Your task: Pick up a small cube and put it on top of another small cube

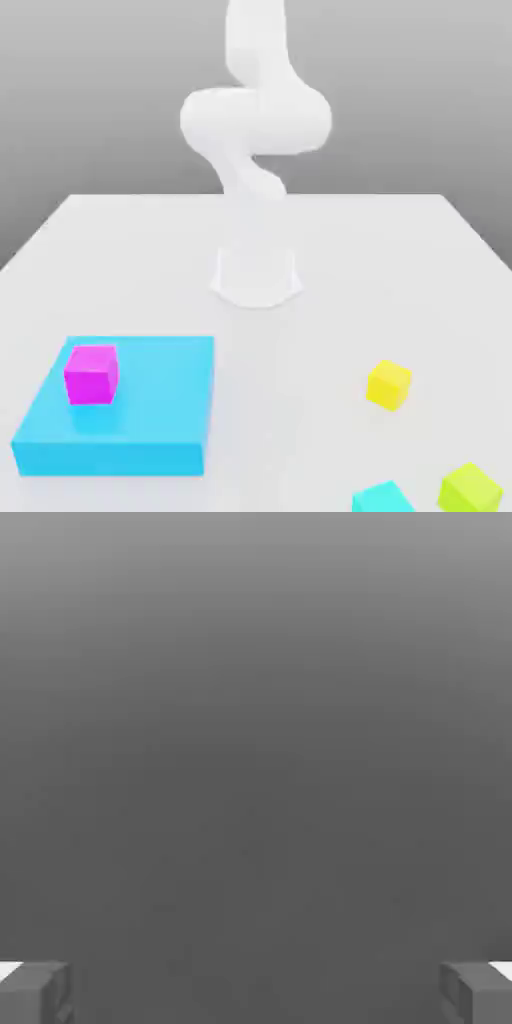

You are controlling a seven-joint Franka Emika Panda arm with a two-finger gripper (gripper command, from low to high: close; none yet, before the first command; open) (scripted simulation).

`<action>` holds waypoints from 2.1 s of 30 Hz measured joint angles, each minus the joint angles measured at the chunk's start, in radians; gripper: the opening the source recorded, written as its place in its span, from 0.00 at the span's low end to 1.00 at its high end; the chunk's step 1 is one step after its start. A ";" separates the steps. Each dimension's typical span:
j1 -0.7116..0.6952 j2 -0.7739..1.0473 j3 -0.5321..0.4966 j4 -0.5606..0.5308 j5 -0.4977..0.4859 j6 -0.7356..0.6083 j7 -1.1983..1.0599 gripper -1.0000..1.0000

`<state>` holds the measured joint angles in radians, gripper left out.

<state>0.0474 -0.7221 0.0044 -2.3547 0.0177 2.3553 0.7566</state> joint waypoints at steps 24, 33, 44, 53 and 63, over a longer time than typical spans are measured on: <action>0.402 0.891 0.090 -0.464 -0.126 0.632 -0.200 0.50; 0.462 1.015 0.023 -0.441 -0.160 0.733 -0.171 0.00; 0.402 0.790 0.095 -0.410 -0.056 0.475 -0.192 0.00; 0.411 0.927 0.038 -0.089 -0.056 0.289 0.033 0.00; 0.407 1.153 0.003 0.131 -0.022 0.300 0.156 1.00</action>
<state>0.4548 0.4307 0.0072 -2.2241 -0.0046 2.6551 0.9126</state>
